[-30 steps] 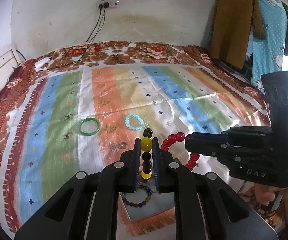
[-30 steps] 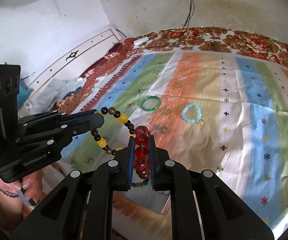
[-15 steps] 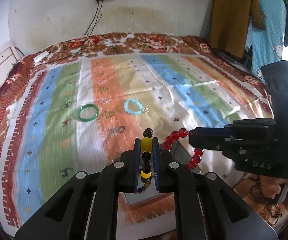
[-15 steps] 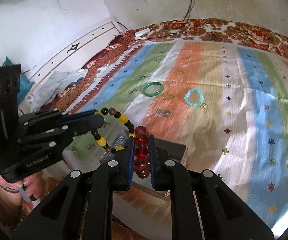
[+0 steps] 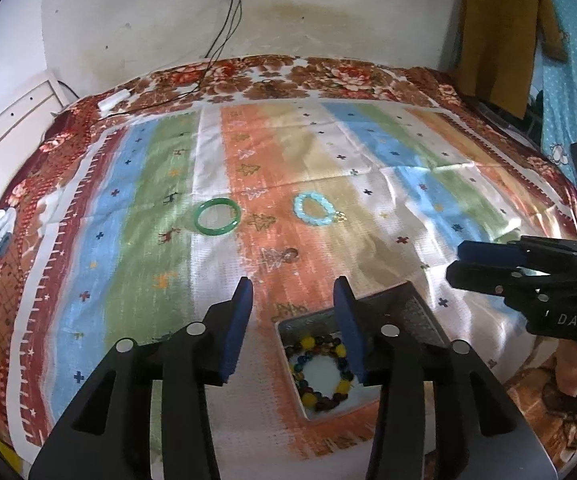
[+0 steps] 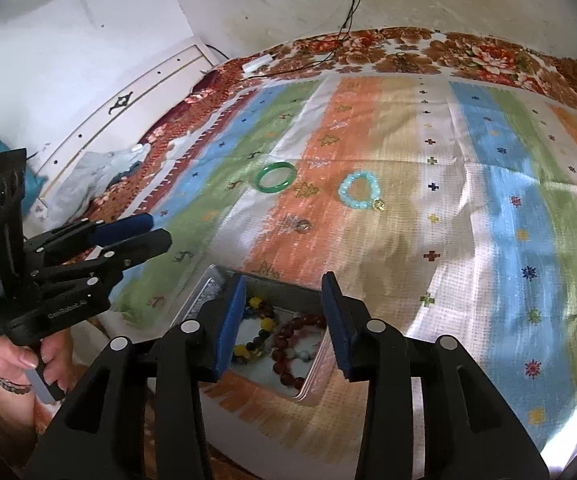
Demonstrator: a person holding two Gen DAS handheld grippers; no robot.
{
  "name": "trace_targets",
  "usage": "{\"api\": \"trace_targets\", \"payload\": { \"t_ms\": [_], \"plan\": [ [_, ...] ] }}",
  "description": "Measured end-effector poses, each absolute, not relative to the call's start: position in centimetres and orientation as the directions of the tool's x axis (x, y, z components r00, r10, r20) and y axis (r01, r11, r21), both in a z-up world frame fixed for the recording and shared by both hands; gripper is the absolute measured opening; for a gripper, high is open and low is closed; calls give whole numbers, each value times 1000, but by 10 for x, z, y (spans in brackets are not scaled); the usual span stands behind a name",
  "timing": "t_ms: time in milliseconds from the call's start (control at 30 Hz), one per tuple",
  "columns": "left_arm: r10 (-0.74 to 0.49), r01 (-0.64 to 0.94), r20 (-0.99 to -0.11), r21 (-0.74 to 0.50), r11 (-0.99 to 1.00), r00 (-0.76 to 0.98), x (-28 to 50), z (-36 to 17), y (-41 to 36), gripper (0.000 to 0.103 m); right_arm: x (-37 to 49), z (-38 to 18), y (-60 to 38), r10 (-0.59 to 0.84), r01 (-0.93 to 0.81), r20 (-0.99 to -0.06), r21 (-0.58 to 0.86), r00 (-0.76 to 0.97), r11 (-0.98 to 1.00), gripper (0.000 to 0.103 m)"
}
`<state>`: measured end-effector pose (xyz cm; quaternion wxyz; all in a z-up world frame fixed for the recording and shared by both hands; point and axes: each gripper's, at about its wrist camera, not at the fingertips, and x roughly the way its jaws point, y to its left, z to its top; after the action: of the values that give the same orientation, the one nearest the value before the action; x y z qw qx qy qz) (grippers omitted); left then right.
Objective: Organize jewelry
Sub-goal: 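Open the left tool over the tin while the right tool releases the red bracelet there, then move both tools toward the green bangle and light-blue bracelet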
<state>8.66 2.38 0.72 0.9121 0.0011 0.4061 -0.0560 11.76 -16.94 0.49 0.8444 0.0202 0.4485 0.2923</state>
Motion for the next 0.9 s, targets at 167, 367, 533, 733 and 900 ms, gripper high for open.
{"api": "trace_targets", "payload": {
  "t_ms": [167, 367, 533, 733, 900],
  "plan": [
    [-80, 89, -739, -27, 996, 669, 94, 7, 29, 62, 128, 3, -171, 501, -457, -750, 297, 432, 838, 48],
    [-60, 66, -748, -22, 998, 661, 110, 5, 34, 66, 138, 1, -169, 480, -446, -761, 280, 437, 850, 54],
    [-137, 58, -777, -128, 990, 614, 128, 0, 45, 67, 149, -1, -166, 468, -431, -770, 278, 434, 858, 56],
    [-89, 26, -787, -92, 995, 611, 142, -4, 50, 67, 158, -3, -165, 460, -423, -777, 278, 429, 863, 58],
    [-59, 17, -793, -62, 998, 606, 157, -5, 52, 68, 169, -4, -164, 442, -404, -785, 269, 434, 874, 58]
  ]
}}
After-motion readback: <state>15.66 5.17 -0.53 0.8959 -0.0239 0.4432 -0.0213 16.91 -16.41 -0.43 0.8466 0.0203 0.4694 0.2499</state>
